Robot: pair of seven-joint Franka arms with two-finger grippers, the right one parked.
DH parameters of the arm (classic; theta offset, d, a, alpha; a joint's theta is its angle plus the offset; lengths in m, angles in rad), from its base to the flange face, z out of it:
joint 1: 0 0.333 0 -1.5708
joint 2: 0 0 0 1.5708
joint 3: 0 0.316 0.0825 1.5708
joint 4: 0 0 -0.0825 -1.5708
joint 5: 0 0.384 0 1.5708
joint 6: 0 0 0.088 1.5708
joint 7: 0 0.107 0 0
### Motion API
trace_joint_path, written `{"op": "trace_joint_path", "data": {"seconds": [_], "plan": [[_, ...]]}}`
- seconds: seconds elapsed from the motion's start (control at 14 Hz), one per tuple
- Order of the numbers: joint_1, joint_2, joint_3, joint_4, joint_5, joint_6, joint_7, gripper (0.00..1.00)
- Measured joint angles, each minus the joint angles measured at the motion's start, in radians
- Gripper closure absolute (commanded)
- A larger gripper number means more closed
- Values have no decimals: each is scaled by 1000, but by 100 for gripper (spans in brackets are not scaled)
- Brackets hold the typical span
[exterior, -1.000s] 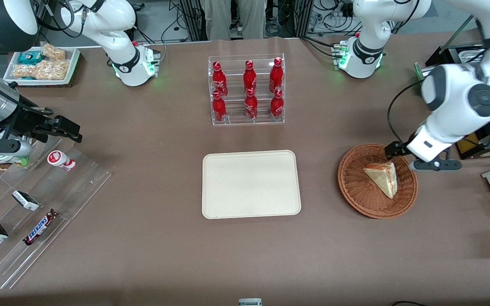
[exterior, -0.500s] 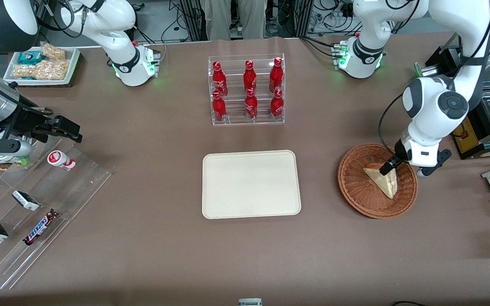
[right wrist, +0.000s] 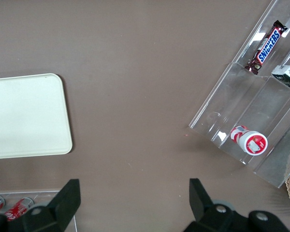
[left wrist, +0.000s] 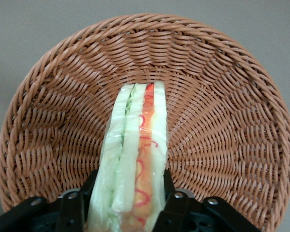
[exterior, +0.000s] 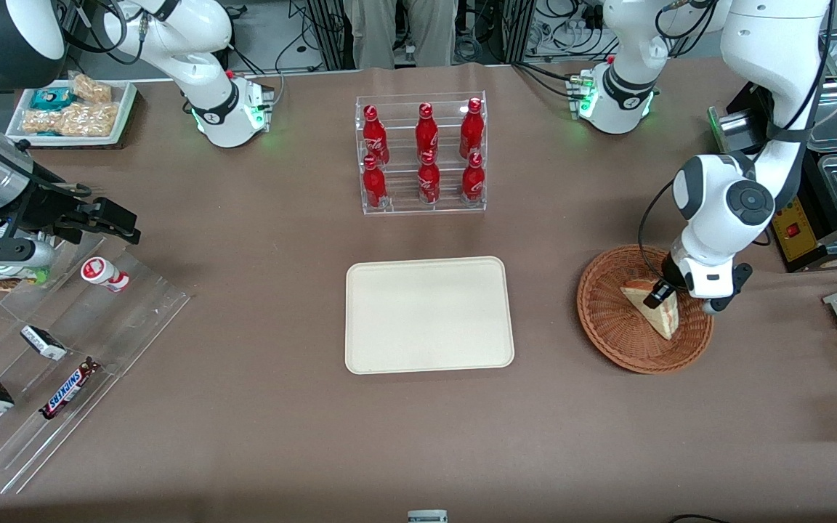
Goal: Place sandwich from basket to tray
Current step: 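Lower the left gripper and close it on the wrapped sandwich, then lift the sandwich and carry it with the left gripper over the tray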
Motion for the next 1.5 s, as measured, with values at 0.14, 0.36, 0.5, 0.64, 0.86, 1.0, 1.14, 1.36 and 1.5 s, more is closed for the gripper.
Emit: {"op": "trace_joint_path", "data": {"seconds": [0.14, 0.36, 0.5, 0.64, 0.86, 1.0, 1.14, 1.36, 1.5], "plan": [[-9, -15, -5, 58, 29, -147, 17, 100], [-85, -23, -13, 241, 33, -402, 35, 99], [-173, -5, -16, 352, 19, -466, 30, 99], [-261, 46, -28, 436, -34, -465, 31, 98], [-411, 191, -40, 586, -48, -433, 30, 98], [-507, 290, -41, 672, -48, -373, 19, 98], [-580, 359, -40, 710, -48, -300, 4, 98], [-660, 419, -37, 723, 0, -227, -37, 97], [-676, 438, -36, 728, 23, -221, -46, 95]]}}
